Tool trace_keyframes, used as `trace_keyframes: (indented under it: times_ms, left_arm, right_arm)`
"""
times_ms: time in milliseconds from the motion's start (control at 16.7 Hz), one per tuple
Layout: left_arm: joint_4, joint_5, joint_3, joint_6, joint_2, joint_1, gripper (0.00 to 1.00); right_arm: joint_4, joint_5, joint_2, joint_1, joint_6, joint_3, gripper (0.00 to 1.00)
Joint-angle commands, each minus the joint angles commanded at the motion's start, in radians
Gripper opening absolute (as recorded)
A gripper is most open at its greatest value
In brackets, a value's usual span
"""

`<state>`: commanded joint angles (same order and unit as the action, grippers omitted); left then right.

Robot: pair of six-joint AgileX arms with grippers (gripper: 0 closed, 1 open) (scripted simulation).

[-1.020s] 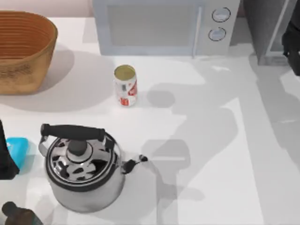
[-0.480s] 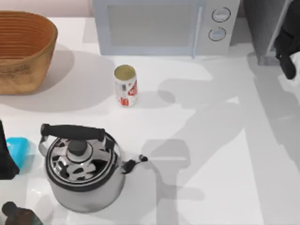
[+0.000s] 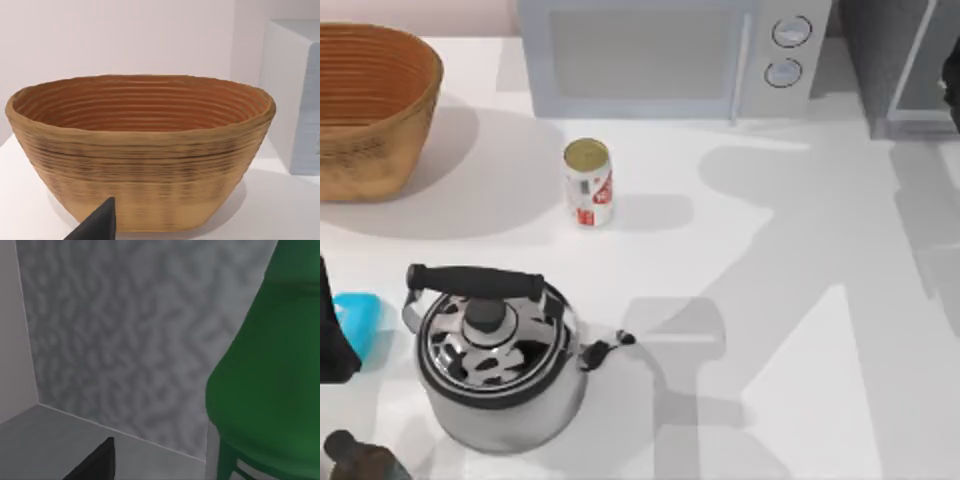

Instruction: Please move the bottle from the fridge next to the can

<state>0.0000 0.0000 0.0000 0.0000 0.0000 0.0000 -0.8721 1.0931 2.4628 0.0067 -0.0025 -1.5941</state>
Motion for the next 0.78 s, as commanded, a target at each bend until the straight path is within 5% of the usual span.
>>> trace_keyframes:
  times_ms: [300,780]
  left_arm:
    - [0.0,0.0,0.0,0.0,0.0,0.0,1.0]
    - [0.0,0.0,0.0,0.0,0.0,0.0,1.0]
  right_arm:
    - [0.008,-0.01,0.008,-0.011,0.0,-0.016,1.0]
    - [0.008,-0.01,0.008,-0.011,0.0,-0.016,0.4]
